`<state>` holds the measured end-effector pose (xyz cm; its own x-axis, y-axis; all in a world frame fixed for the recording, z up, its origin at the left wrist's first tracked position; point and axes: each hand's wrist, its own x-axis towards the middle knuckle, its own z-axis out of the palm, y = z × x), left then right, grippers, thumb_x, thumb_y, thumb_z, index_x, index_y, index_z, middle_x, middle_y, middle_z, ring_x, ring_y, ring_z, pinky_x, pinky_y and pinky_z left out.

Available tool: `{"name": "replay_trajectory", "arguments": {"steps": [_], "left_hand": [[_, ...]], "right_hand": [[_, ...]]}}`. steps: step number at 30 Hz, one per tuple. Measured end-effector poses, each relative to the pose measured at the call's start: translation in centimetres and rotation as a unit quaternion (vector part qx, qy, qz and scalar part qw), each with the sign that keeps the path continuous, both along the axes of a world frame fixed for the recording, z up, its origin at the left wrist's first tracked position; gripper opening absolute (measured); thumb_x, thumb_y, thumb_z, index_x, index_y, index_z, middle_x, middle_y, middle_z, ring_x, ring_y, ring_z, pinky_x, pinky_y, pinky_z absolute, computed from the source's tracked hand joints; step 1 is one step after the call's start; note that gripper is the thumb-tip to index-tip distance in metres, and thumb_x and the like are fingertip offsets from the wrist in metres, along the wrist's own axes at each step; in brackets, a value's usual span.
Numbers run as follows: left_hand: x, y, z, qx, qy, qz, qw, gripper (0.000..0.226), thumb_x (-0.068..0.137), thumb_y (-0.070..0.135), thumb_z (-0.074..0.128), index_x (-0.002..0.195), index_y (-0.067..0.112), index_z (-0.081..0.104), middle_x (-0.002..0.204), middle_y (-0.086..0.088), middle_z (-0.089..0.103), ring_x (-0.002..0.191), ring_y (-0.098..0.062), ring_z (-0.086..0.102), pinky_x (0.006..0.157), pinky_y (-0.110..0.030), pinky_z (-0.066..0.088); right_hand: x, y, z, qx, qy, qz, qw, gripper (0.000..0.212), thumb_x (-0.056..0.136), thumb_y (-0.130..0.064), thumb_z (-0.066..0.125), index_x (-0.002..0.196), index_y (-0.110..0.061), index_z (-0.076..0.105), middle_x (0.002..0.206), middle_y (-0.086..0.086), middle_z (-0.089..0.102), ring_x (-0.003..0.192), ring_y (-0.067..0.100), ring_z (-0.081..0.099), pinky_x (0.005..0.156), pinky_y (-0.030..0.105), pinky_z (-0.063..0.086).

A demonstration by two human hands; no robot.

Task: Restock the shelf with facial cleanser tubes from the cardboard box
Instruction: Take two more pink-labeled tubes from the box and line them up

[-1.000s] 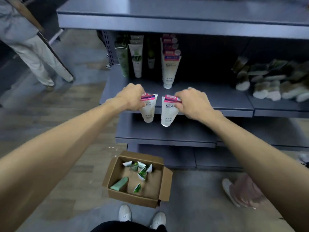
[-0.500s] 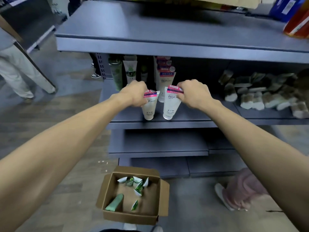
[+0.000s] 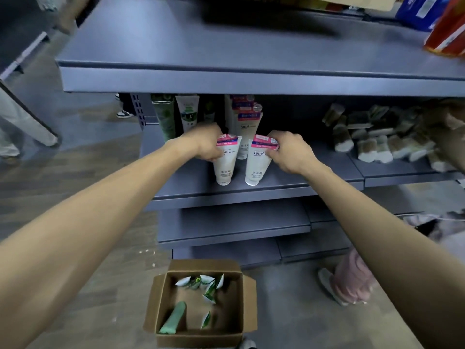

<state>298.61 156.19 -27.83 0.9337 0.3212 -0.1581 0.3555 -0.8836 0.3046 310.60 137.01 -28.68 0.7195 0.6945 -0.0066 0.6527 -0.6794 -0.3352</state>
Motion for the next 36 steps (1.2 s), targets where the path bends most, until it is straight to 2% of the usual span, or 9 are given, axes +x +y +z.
{"name": "replay_trajectory", "arguments": {"steps": [3,7,10,14,17,20,23,28,36], "left_hand": [[-0.1,0.2,-0.5,-0.037,-0.021,0.005,0.999,0.008,0.072,0.012,0.063,0.066,0.010,0.068,0.063,-0.004,0.069,0.061,-0.023,0.065,0.055,-0.028,0.049],[-0.7,-0.3,-1.7,-0.069,-0.082,0.026,0.994,0.007,0.076,0.010,0.065,0.082,0.012,0.065,0.070,0.001,0.068,0.072,-0.021,0.067,0.068,-0.029,0.054],[-1.0,-0.6,-3.1,-0.121,-0.119,0.078,0.982,0.026,0.077,0.014,0.072,0.101,0.018,0.063,0.082,0.005,0.067,0.078,-0.017,0.065,0.078,-0.027,0.053],[-1.4,-1.0,-5.6,-0.154,-0.147,0.186,0.959,0.064,0.054,0.048,0.080,0.107,0.021,0.055,0.098,0.004,0.070,0.093,-0.020,0.067,0.084,-0.037,0.054],[-1.8,-2.7,-7.3,-0.150,-0.120,0.234,0.953,0.048,0.064,0.037,0.085,0.098,0.018,0.056,0.090,0.005,0.069,0.088,-0.017,0.064,0.080,-0.029,0.050],[-1.6,-4.1,-9.0,-0.147,-0.143,0.278,0.938,0.036,0.067,0.034,0.084,0.092,0.018,0.064,0.083,0.005,0.070,0.090,-0.019,0.066,0.082,-0.034,0.054],[-0.6,-5.0,-9.7,-0.155,-0.164,0.310,0.923,0.028,0.068,0.033,0.083,0.086,0.022,0.065,0.081,0.004,0.070,0.087,-0.019,0.066,0.080,-0.035,0.055],[1.4,-5.8,-10.3,-0.146,-0.174,0.307,0.924,0.026,0.072,0.033,0.082,0.087,0.017,0.068,0.081,0.002,0.070,0.083,-0.017,0.067,0.077,-0.035,0.056],[4.7,-7.2,-10.2,-0.149,-0.179,0.290,0.928,0.027,0.076,0.034,0.079,0.090,0.015,0.065,0.087,0.000,0.069,0.083,-0.019,0.066,0.076,-0.036,0.057]], "right_hand": [[0.0,-0.7,-1.0,0.093,0.080,-0.026,0.992,0.036,0.081,-0.020,0.067,0.114,-0.024,0.055,0.096,-0.002,0.068,0.088,0.019,0.065,0.078,0.036,0.055],[-0.7,-1.8,-3.4,0.182,0.162,-0.058,0.968,0.044,0.078,-0.018,0.075,0.116,-0.018,0.053,0.097,-0.008,0.065,0.087,0.009,0.062,0.067,0.016,0.043],[-0.7,-2.3,-5.6,0.183,0.178,-0.055,0.965,0.042,0.078,-0.024,0.077,0.114,-0.018,0.055,0.098,-0.009,0.065,0.085,0.010,0.064,0.063,0.015,0.042],[-0.6,-2.1,-7.3,0.205,0.193,-0.057,0.958,0.043,0.078,-0.028,0.078,0.111,-0.017,0.052,0.098,-0.008,0.065,0.077,0.007,0.067,0.069,0.022,0.053],[-0.4,-1.8,-8.2,0.222,0.193,-0.077,0.953,0.048,0.074,-0.032,0.082,0.107,-0.018,0.051,0.099,-0.007,0.066,0.082,0.008,0.066,0.071,0.026,0.055],[-0.2,-1.7,-9.1,0.233,0.199,-0.074,0.949,0.049,0.072,-0.033,0.084,0.105,-0.019,0.051,0.102,-0.006,0.067,0.087,0.009,0.065,0.075,0.029,0.057],[0.1,-1.9,-9.5,0.239,0.191,-0.054,0.950,0.048,0.074,-0.033,0.083,0.107,-0.018,0.052,0.105,-0.006,0.067,0.090,0.008,0.063,0.073,0.023,0.054],[1.2,-2.6,-9.9,0.237,0.185,-0.044,0.953,0.047,0.076,-0.032,0.082,0.110,-0.018,0.052,0.103,-0.006,0.066,0.089,0.007,0.063,0.076,0.025,0.055],[3.6,-4.7,-9.5,0.232,0.185,-0.045,0.954,0.044,0.078,-0.029,0.080,0.111,-0.016,0.054,0.099,-0.009,0.064,0.089,0.006,0.061,0.069,0.010,0.044]]}}
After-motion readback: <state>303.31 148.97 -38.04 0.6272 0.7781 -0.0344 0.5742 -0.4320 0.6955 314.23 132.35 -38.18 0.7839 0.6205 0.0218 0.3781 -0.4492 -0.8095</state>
